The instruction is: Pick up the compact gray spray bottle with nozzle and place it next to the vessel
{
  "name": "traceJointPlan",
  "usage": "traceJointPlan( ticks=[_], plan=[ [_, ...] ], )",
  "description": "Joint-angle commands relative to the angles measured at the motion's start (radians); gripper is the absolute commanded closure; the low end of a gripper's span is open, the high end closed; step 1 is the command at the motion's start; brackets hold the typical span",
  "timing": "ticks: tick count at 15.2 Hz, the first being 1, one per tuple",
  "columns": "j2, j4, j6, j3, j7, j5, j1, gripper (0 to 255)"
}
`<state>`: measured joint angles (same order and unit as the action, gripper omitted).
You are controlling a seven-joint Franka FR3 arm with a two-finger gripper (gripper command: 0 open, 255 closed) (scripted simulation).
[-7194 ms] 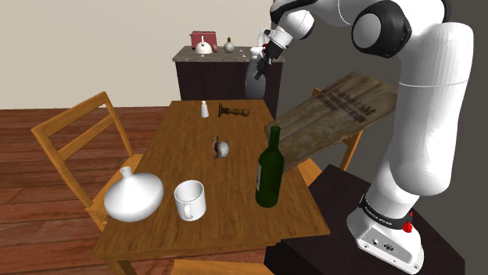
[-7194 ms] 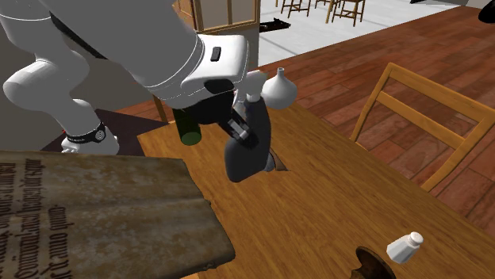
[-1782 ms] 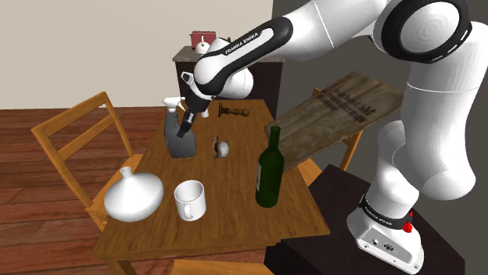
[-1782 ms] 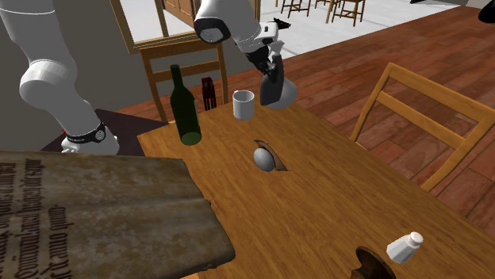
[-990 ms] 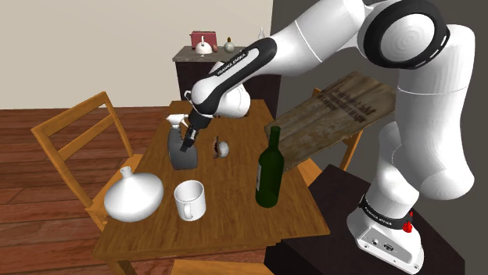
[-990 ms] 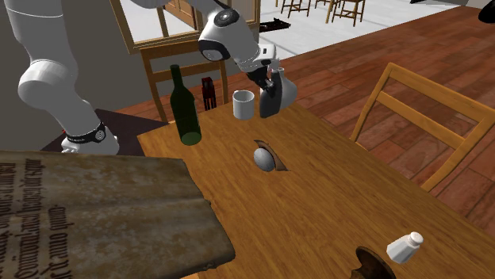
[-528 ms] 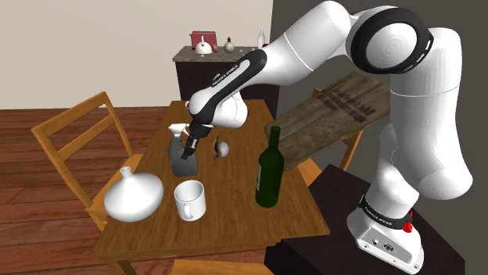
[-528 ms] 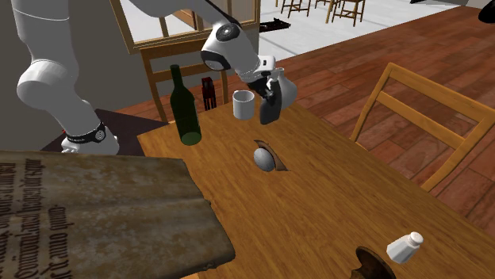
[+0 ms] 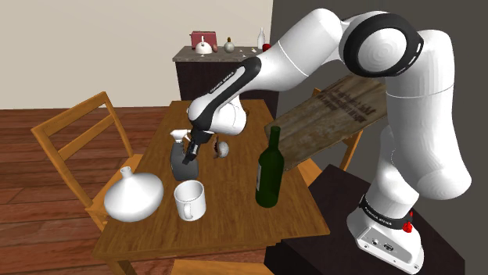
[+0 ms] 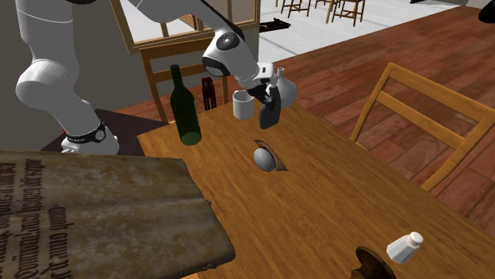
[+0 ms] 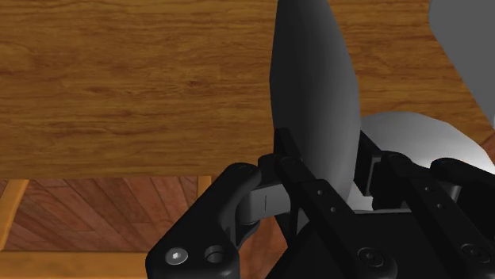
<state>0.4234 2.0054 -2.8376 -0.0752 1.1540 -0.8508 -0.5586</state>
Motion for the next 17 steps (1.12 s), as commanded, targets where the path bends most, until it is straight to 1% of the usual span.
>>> traceJointPlan(
  ticks=[1,3,4,9,13,17],
  plan=[
    [0.000,0.000,0.000,0.000,0.001,-0.001,0.000,255],
    [0.000,0.000,0.000,0.000,0.001,-0.001,0.000,255],
    [0.001,-0.001,0.000,0.000,0.001,-0.001,0.000,0],
    [0.001,-0.001,0.000,0.000,0.001,-0.001,0.000,0],
    [-0.136,0.091,0.048,-0.049,-0.053,0.069,-0.021,0],
    [-0.136,0.091,0.048,-0.049,-0.053,0.070,-0.021,0]
  ],
)
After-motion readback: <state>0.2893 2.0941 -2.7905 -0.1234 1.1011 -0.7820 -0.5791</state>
